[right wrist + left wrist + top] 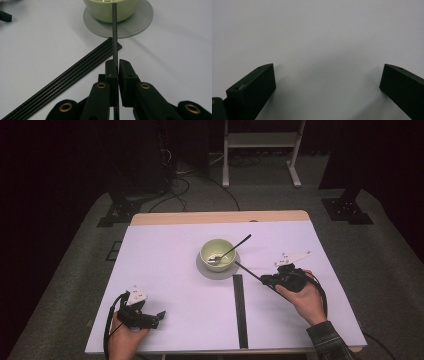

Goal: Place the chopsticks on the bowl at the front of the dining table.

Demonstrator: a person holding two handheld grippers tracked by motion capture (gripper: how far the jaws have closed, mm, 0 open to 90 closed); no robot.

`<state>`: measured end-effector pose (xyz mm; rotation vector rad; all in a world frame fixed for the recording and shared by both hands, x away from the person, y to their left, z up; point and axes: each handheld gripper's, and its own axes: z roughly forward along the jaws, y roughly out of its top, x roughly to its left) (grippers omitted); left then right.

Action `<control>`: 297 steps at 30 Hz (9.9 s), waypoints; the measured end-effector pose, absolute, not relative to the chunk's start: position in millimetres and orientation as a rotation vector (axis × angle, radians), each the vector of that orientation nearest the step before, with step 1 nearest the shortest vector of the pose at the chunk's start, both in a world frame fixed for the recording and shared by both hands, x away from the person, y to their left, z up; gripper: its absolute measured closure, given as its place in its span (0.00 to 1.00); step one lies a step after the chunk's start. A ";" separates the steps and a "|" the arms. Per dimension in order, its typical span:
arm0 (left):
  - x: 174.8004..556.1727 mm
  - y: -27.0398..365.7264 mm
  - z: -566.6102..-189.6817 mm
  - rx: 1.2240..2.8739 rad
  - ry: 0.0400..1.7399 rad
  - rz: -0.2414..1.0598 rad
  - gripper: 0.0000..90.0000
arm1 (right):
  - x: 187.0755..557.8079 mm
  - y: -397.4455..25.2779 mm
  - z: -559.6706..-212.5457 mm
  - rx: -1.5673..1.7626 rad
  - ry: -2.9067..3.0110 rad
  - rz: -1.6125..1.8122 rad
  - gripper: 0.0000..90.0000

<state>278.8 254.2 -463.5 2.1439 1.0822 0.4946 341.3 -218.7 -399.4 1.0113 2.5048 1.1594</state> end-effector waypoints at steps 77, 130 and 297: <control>278.6 254.1 -463.7 2.140 1.084 0.494 0.00 | 397.9 -145.4 -379.8 0.996 2.541 1.219 0.95; 278.6 254.0 -463.8 2.137 1.084 0.495 0.00 | 435.6 -88.9 -383.3 1.009 2.577 1.205 0.95; 278.6 254.1 -463.6 2.140 1.085 0.493 0.00 | 309.9 -189.4 -451.8 1.069 2.539 1.133 0.25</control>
